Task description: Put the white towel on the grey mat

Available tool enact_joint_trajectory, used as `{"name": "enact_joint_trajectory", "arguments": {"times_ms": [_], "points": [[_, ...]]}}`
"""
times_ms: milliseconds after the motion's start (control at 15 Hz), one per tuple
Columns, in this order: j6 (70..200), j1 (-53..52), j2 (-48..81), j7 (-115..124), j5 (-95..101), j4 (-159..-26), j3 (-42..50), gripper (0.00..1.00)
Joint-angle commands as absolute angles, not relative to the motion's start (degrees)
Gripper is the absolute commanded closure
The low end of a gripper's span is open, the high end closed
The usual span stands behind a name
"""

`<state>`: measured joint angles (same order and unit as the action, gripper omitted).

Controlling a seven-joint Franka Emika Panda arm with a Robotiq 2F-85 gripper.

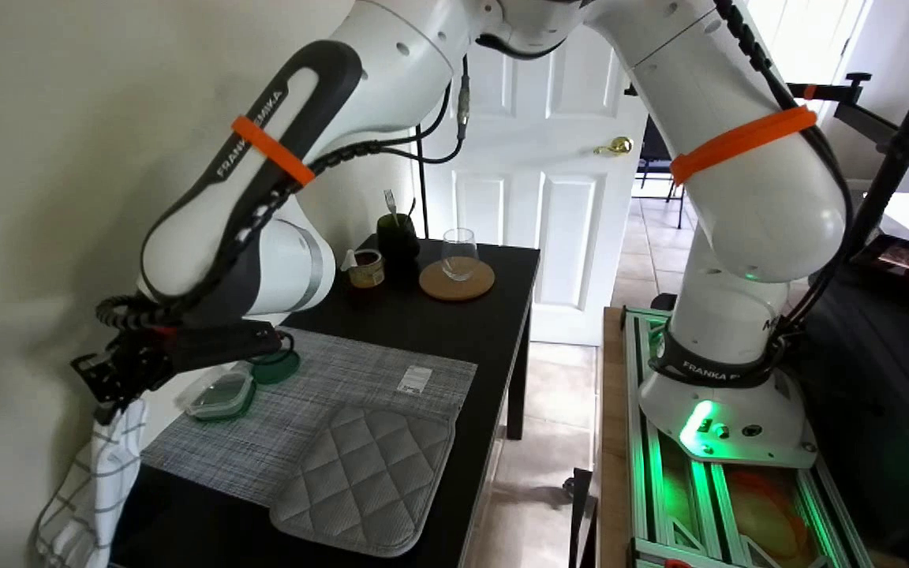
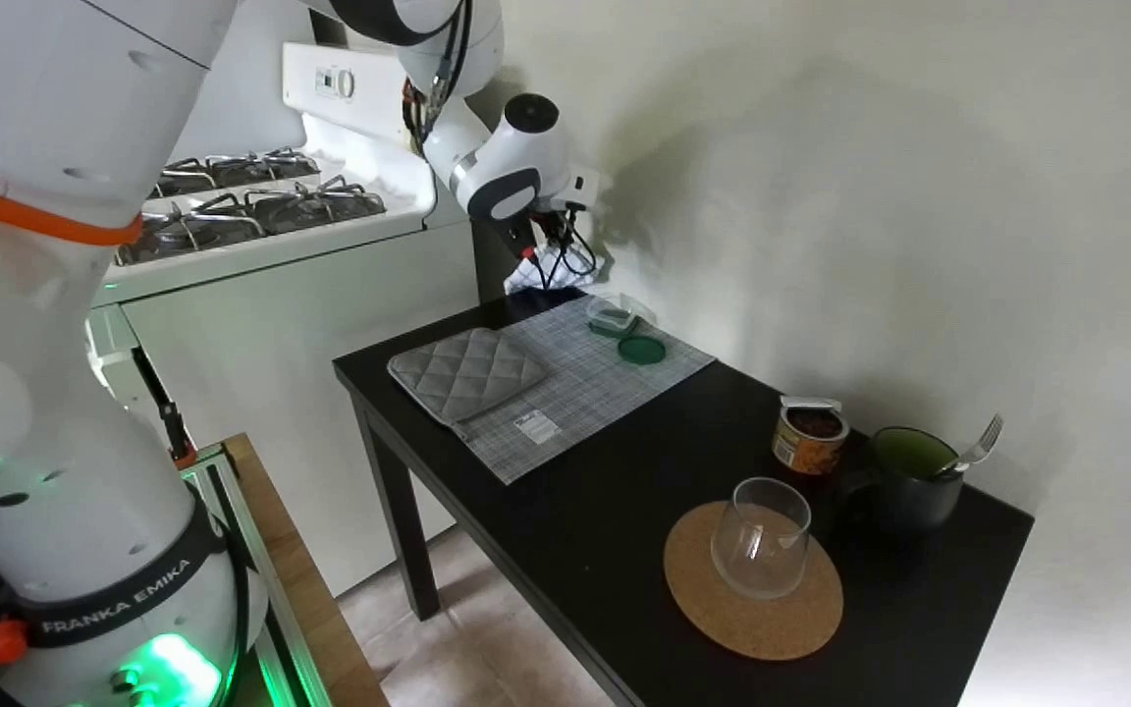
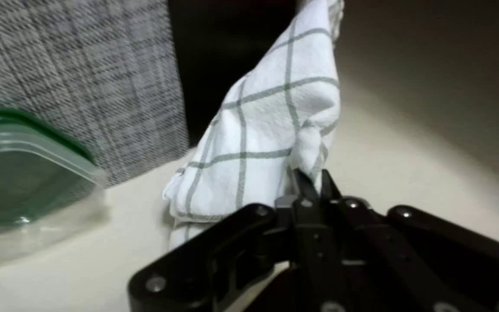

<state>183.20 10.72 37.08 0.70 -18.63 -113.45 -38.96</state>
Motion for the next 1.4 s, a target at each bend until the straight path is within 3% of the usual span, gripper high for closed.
{"name": "enact_joint_trajectory", "arguments": {"times_ms": [0, 667, 800, 867, 1333], "points": [[183.7, 24.5, 35.3, -4.6, -18.2, -119.2, -54.7, 0.99], [180.9, 61.8, 41.7, -4.7, -11.3, -140.5, -94.3, 0.99], [181.1, 65.3, 42.7, -2.8, -9.9, -144.2, -96.4, 0.99], [181.7, 60.8, 40.3, -2.1, -9.2, -140.1, -93.1, 0.95], [178.2, 64.6, 44.7, -3.1, -5.4, -145.3, -95.6, 0.99]]}}
